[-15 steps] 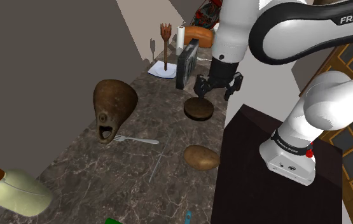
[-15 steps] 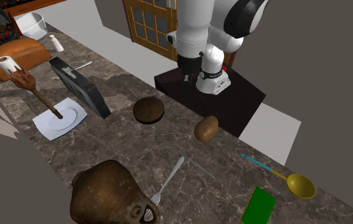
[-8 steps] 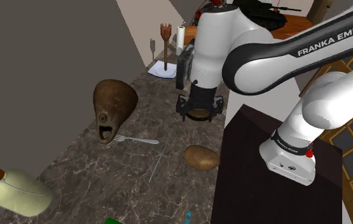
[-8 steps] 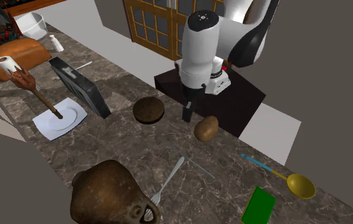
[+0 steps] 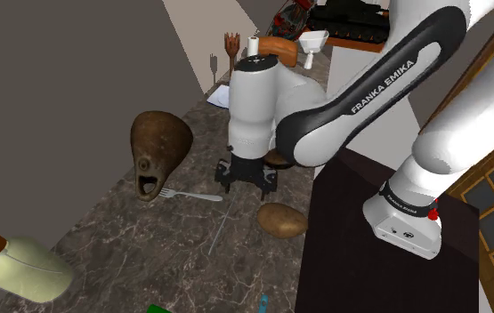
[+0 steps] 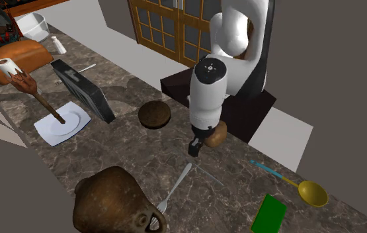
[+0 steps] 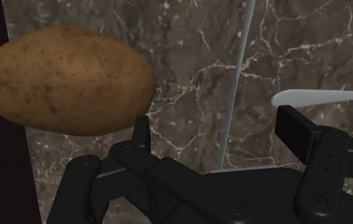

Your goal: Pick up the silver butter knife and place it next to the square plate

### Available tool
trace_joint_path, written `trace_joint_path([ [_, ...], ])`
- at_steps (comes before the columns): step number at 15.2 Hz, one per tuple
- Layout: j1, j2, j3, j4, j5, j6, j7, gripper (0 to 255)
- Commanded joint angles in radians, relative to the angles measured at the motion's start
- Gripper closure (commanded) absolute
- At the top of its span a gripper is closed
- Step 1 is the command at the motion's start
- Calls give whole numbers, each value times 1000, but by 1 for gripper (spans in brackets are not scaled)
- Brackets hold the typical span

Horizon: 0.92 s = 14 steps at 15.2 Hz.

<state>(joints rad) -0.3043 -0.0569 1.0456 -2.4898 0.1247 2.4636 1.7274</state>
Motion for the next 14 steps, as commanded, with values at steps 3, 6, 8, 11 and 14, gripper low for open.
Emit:
trace_joint_path([
  [3, 62, 304, -66, 119, -400, 48, 409, 0],
  [6, 139, 367, -144, 154, -465, 63, 480, 0],
  [8, 165, 394, -174, 155, -502, 81, 506, 0],
  [11, 204, 435, -220, 159, -554, 108, 542, 0],
  [14, 224, 455, -244, 162, -580, 122, 560, 0],
])
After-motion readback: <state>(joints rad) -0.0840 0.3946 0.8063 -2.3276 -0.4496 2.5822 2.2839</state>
